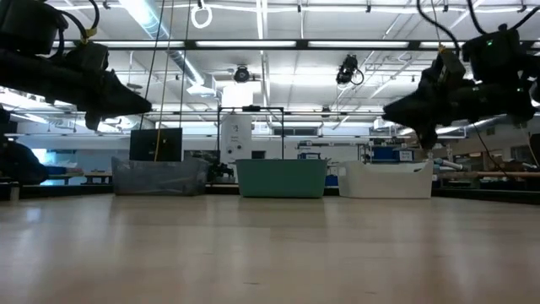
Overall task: Sort silverware by color (type)
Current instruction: Return to Home Position
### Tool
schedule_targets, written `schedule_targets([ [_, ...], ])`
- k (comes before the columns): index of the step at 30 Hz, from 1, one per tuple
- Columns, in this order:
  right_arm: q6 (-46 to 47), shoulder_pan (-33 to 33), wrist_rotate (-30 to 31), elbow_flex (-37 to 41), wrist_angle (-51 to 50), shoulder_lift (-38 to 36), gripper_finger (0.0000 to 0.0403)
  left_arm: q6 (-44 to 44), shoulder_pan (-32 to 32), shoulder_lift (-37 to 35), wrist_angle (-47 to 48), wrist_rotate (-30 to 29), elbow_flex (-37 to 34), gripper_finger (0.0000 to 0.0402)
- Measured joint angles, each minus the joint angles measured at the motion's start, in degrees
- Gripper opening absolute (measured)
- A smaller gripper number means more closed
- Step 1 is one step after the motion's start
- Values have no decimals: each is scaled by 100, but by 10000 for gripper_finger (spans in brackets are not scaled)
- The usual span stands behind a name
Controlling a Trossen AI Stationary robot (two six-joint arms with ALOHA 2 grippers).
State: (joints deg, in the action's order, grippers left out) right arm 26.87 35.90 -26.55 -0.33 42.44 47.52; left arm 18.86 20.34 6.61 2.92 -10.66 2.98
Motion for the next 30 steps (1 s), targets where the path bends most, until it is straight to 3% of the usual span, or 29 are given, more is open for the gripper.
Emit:
schedule_targets([
  [13,0,-107,-31,-1,-131,-3007,88,-1,0,-650,-3,-2,9,64],
  [30,0,-57,-24,-3,-121,-4706,88,1,0,-640,-684,0,-251,64],
])
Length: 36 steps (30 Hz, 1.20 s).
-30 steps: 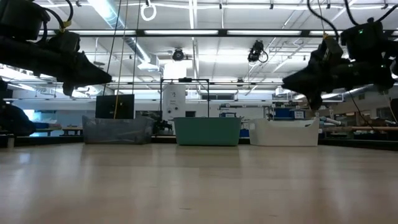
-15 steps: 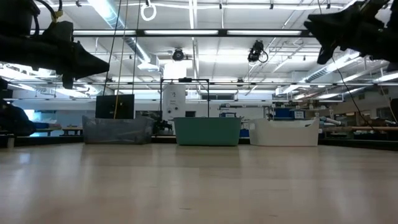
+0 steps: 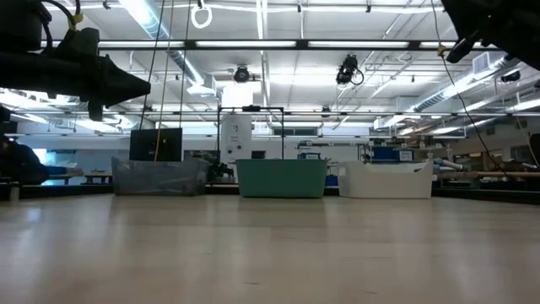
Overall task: Sort silverware by color (type)
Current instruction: Return to Home Position
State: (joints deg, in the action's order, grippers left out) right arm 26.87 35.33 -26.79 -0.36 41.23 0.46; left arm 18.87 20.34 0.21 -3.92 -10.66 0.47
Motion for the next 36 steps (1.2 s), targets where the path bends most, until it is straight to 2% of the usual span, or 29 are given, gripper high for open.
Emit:
schedule_targets([
  [36,0,0,-33,-2,107,-23,88,-3,-7,11,-11,0,-4,64],
])
